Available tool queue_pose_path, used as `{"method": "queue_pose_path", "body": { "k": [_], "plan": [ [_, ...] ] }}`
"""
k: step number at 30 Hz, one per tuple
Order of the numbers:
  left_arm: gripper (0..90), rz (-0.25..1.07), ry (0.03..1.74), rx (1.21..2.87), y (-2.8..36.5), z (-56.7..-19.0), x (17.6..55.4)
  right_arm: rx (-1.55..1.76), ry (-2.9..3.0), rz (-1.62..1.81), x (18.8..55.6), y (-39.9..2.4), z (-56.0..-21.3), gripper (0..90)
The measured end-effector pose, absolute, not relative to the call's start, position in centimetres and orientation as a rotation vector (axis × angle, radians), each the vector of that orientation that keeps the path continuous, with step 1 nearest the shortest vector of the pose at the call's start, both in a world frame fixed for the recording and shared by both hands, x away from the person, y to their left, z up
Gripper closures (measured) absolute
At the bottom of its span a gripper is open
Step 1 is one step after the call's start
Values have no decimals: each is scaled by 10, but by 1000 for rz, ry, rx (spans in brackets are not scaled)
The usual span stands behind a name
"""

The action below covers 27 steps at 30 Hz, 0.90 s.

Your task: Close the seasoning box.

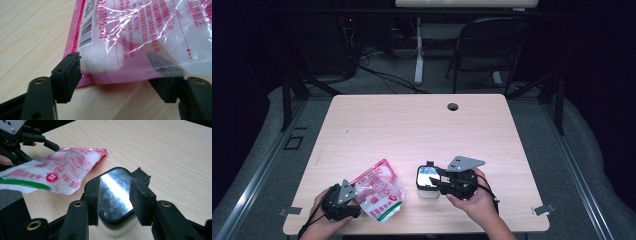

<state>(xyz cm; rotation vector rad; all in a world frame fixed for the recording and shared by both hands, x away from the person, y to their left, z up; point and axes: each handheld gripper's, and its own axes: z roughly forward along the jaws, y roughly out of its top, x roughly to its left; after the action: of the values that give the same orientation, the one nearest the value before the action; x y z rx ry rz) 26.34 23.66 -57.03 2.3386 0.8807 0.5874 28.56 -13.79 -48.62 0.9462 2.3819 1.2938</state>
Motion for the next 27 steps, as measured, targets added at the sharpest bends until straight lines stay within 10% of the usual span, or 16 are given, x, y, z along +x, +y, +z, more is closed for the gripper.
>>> {"method": "queue_pose_path", "body": {
  "k": [27],
  "plan": [
    [326, 603, 1076, 2206, 285, -555, 250, 1078, 2264, 1378, 278, -174, -490, 513]
  ]
}}
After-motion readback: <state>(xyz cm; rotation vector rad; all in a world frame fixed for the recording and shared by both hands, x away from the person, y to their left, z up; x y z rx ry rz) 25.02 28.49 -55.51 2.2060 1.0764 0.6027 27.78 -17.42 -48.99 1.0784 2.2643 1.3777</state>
